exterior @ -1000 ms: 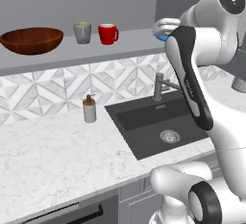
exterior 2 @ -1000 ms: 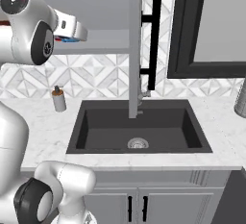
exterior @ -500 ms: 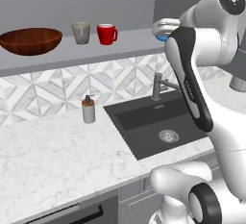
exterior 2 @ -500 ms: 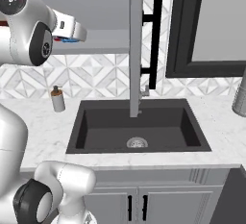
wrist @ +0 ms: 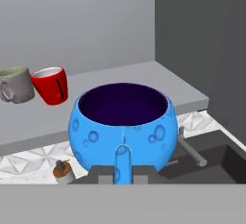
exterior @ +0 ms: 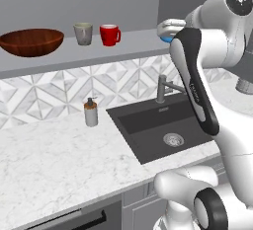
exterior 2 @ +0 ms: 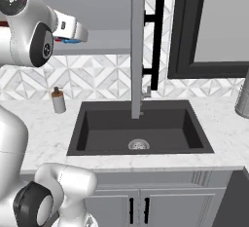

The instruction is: Gather all objects into one cabinet and sort the glasses and bowls to opposite sides.

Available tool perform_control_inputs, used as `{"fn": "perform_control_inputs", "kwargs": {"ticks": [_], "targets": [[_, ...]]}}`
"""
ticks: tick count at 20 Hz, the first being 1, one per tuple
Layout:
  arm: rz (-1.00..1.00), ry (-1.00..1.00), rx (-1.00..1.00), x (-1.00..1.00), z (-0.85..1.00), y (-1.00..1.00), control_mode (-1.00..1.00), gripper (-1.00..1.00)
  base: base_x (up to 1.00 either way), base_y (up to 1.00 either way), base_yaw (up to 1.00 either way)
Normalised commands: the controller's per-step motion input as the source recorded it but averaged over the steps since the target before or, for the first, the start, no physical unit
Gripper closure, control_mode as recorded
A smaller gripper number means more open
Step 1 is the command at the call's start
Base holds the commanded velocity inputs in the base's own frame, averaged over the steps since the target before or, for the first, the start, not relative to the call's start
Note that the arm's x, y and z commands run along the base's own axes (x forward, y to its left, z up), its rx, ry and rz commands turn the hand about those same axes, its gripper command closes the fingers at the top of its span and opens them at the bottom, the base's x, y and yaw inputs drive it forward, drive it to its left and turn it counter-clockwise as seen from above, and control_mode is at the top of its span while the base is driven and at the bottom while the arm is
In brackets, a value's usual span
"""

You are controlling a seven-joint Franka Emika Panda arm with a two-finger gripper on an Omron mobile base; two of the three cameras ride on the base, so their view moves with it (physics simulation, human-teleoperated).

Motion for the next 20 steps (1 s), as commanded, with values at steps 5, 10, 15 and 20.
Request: {"fn": "perform_control_inputs", "kwargs": {"ticks": [5,10,15,20], "targets": [[0.0,0.0,0.0,0.0,0.0,0.0,1.0,1.0,0.0,0.02,0.0],[0.17,0.0,0.0,0.05,0.19,0.28,-1.0,1.0,0.0,0.05,0.01],[0.18,0.0,0.0,0.03,0.02,0.15,-1.0,1.0,0.0,0.0,0.0],[0.0,-0.04,-0.04,0.16,-0.17,0.0,-1.0,1.0,0.0,0.0,0.0]]}}
